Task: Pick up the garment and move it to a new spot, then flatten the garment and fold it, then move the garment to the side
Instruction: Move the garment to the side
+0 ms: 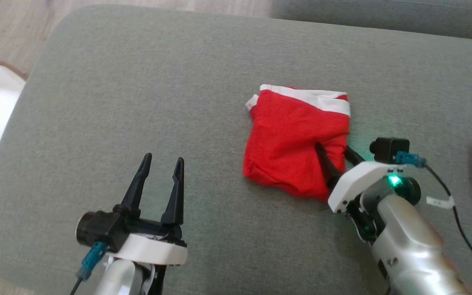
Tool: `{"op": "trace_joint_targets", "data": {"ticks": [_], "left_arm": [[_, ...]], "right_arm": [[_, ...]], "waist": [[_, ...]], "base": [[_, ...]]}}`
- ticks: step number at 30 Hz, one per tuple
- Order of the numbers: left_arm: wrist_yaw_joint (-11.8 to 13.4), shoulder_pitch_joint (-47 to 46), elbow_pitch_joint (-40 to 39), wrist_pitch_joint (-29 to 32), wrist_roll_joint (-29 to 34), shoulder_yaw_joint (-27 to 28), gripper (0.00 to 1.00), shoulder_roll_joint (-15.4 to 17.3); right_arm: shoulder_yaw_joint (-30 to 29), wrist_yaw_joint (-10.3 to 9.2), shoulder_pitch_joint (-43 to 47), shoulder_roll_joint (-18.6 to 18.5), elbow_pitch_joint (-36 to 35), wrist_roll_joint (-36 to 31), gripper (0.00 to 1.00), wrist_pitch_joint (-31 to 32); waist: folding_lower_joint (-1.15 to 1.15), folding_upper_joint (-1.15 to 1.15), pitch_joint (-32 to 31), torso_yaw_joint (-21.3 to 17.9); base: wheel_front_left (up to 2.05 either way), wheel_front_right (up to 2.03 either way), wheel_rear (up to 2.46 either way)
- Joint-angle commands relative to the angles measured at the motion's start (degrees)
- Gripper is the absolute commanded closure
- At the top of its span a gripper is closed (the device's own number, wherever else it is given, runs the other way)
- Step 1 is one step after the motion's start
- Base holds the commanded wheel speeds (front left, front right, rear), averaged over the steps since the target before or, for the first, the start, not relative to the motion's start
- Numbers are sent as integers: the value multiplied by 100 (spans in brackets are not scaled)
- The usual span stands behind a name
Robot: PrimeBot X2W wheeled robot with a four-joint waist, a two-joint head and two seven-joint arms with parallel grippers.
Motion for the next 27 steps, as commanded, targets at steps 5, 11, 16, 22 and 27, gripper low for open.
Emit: {"op": "trace_joint_targets", "data": {"ticks": [5,11,16,22,27], "left_arm": [[17,-209,-186,-46,-18,106,0,25],[59,-244,-244,-46,-54,101,0,25],[74,-270,-281,-46,-48,125,0,25],[76,-264,-362,-46,-7,160,0,25],[67,-271,-413,-46,11,152,0,25]], "right_arm": [[489,-4,-371,62,482,222,0,80],[881,-4,-656,62,802,186,100,-131],[1120,-4,-871,62,952,-124,100,-498],[1291,-4,-1123,62,1066,-862,100,-912],[1310,-4,-1240,50,1097,-1401,100,-1031]], "waist": [[0,0,36,225],[0,0,79,233],[0,0,44,42],[0,0,-99,-426],[0,0,-230,-834]], "base": [[0,0,0],[0,0,0],[0,0,0],[0,0,0],[0,0,0]]}}
